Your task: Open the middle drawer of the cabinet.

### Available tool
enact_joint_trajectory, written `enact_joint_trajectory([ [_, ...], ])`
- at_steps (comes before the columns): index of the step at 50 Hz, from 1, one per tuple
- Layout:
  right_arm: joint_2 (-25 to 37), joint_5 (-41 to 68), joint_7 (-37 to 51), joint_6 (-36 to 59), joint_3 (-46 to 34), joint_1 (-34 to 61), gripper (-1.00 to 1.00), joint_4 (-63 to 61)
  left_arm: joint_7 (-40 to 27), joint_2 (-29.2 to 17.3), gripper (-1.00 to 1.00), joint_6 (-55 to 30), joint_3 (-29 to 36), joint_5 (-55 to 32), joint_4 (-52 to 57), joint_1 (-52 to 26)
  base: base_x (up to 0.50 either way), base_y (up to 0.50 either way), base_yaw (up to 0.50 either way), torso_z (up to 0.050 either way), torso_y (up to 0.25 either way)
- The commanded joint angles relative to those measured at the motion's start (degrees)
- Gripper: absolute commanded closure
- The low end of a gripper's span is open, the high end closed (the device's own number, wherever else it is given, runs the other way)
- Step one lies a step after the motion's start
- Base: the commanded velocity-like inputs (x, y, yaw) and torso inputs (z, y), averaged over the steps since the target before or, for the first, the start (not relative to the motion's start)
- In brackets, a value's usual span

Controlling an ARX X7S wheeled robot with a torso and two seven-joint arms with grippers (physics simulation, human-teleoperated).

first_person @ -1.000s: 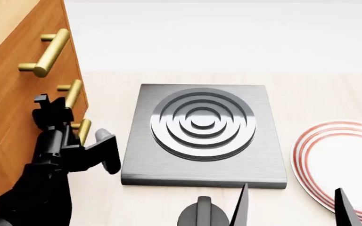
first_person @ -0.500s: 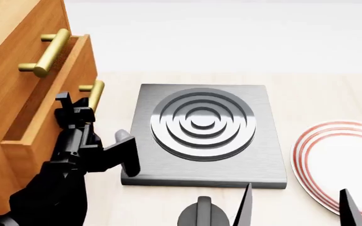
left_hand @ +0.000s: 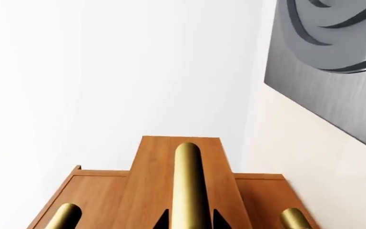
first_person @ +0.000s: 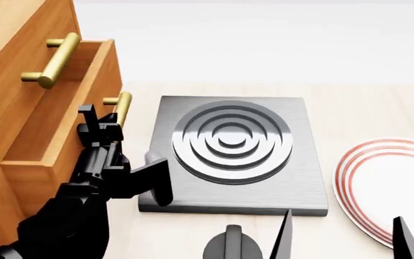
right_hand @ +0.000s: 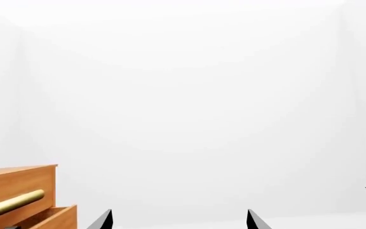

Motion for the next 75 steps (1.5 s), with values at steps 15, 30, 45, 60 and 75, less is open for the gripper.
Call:
enact_joint_trajectory([
  [15,1.23,0.68,1.21,-1.04,0.14,-0.43,-1.00,-0.30,0.83,2.10,1.00,-4.13,0.69,9.30,16.04,1.26,-0.01,0.00,0.00,0.000,0.001],
  [30,1.93,0.87,1.83,-1.54,-0.19,-0.51,-1.00,-0.30,2.10,2.10,1.00,-6.72,0.67,12.14,24.07,2.08,-0.01,0.00,0.00,0.000,0.003],
  [45,2.60,1.07,2.49,-1.78,-0.50,-0.31,-1.00,-0.18,-2.10,2.10,-1.00,-5.60,0.27,6.55,26.20,-0.27,0.00,0.00,0.00,0.000,0.003],
  [60,3.18,0.92,3.13,-1.92,-1.09,-0.32,-1.00,-0.25,-10.73,2.10,-1.00,7.41,-1.94,-40.35,18.67,-16.47,0.00,0.00,0.00,0.000,0.000],
  [75,3.62,1.08,3.68,-1.65,-1.77,0.47,-1.00,0.16,-4.51,2.10,-1.00,4.02,-1.48,-74.12,4.33,-27.17,0.00,0.00,0.00,0.000,0.000],
])
